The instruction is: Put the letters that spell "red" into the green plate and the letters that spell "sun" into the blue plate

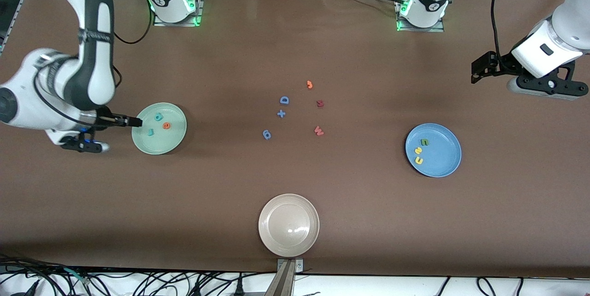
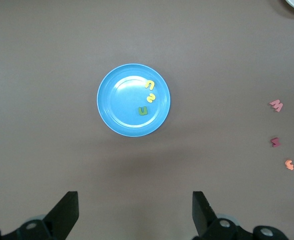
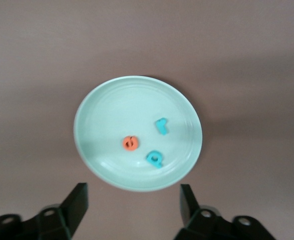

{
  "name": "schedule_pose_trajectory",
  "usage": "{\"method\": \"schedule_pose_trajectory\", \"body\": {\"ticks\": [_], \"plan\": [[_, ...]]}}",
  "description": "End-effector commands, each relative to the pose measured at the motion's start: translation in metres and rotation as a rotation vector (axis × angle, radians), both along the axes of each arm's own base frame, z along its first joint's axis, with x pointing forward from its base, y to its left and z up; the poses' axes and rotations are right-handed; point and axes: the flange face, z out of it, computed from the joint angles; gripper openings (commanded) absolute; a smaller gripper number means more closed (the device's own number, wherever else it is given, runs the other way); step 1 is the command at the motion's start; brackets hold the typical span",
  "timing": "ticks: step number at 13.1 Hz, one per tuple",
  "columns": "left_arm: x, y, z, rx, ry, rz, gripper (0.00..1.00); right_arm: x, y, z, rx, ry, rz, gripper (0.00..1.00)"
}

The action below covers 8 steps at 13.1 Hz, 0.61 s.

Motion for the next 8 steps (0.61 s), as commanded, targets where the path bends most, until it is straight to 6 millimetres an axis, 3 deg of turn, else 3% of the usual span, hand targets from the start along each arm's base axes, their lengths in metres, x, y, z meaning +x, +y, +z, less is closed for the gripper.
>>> {"method": "schedule_pose_trajectory", "body": {"ticks": [1, 3, 4, 6, 8], "plan": [[-0.001, 0.001, 0.004, -0.019, 0.004, -0.016, 1.00, -0.005, 0.013, 0.074, -0.019, -0.019, 0.011, 0.99], [-0.001, 0.001, 0.004, -0.019, 0.004, -0.016, 1.00, -0.010, 0.022, 0.129, -0.029, -0.033, 0.023, 0.99], [-0.001, 0.001, 0.004, -0.019, 0.004, -0.016, 1.00, -0.014, 0.023, 0.148, -0.022, -0.027, 0.022, 0.99], [-0.001, 0.001, 0.004, -0.019, 0.004, -0.016, 1.00, -0.014, 0.026, 0.174, -0.024, -0.042, 0.012, 0.99], [-0.001, 0.001, 0.004, -0.019, 0.004, -0.016, 1.00, -0.012, 0.029, 0.187, -0.028, -0.067, 0.020, 0.99]]}}
